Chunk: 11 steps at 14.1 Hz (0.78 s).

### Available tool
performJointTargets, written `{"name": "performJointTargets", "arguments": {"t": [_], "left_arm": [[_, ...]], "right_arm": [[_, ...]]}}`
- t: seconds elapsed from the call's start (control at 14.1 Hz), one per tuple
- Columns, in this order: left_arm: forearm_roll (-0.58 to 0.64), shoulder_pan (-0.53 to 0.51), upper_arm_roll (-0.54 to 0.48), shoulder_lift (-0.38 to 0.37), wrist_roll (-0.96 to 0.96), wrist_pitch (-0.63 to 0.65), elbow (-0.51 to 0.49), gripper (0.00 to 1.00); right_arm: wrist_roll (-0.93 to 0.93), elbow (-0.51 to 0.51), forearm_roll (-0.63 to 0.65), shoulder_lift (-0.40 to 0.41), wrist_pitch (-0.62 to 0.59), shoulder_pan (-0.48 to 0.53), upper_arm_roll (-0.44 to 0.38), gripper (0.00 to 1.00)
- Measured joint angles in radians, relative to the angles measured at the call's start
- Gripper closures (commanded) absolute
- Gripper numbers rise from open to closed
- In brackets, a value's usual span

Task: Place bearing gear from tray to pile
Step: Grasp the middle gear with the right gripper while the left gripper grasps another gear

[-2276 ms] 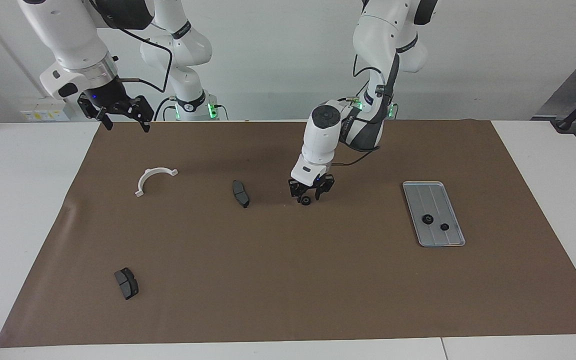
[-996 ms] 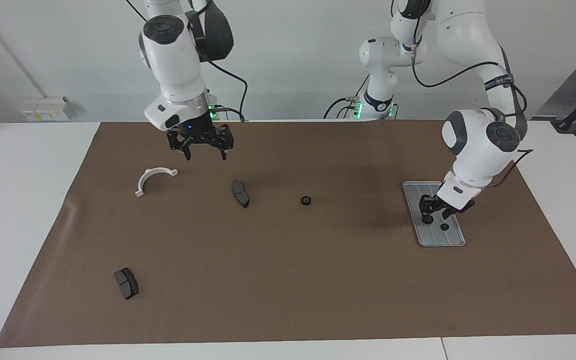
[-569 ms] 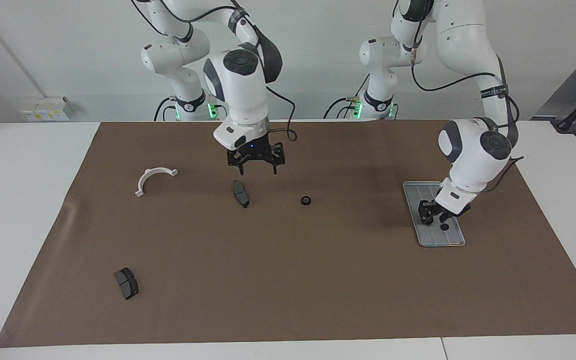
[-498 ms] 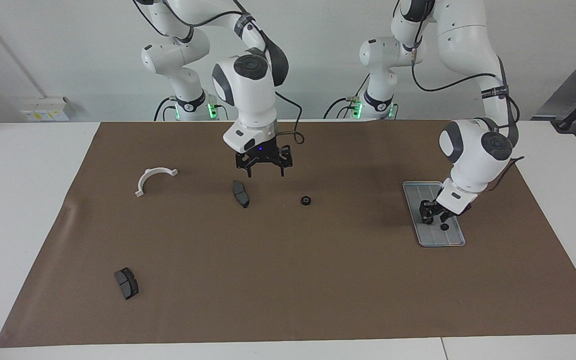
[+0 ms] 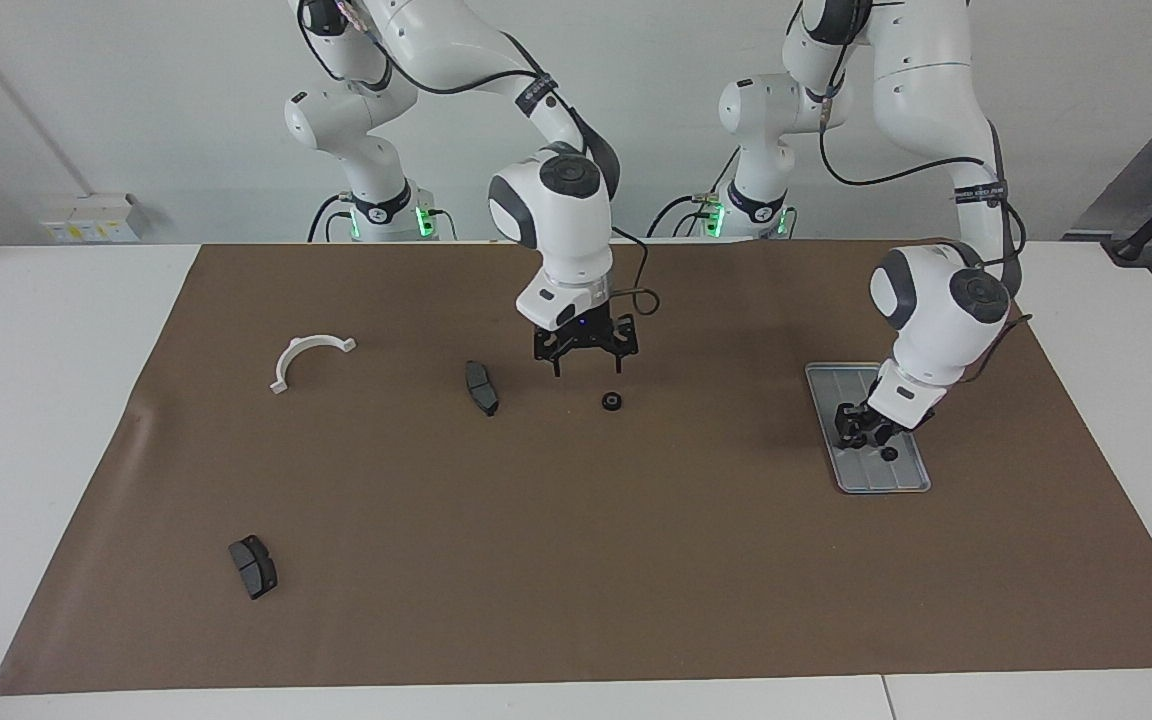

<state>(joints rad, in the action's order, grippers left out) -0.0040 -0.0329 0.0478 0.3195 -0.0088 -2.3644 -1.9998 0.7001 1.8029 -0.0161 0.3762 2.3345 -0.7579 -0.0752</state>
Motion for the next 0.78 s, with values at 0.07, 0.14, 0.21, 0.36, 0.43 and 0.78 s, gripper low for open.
{"name": "performJointTargets", "arguments": {"t": [0.07, 0.14, 0.21, 0.36, 0.43, 0.78], "left_arm": [[0.000, 0.000, 0.001, 0.000, -0.005, 0.000, 0.000, 0.41], [0.000, 0.000, 0.001, 0.000, -0.007, 0.000, -0.001, 0.43], [0.000, 0.000, 0.001, 0.000, -0.009, 0.000, -0.002, 0.46], [0.000, -0.001, 0.001, 0.000, -0.010, -0.003, -0.004, 0.48], [0.000, -0.001, 0.001, 0.000, -0.010, -0.006, -0.005, 0.51], [0.000, -0.001, 0.001, 0.000, -0.012, -0.016, -0.007, 0.64]], "right_arm": [[0.011, -0.010, 0.001, 0.026, 0.011, -0.015, 0.000, 0.00], [0.014, -0.018, 0.001, 0.047, 0.019, -0.023, 0.000, 0.00], [0.014, -0.024, 0.002, 0.062, 0.029, -0.024, 0.000, 0.00], [0.014, -0.027, 0.013, 0.081, 0.051, -0.023, -0.004, 0.00], [0.014, -0.027, 0.024, 0.088, 0.060, -0.022, -0.005, 0.00], [0.002, -0.023, 0.048, 0.110, 0.072, -0.023, -0.005, 0.00]]}}
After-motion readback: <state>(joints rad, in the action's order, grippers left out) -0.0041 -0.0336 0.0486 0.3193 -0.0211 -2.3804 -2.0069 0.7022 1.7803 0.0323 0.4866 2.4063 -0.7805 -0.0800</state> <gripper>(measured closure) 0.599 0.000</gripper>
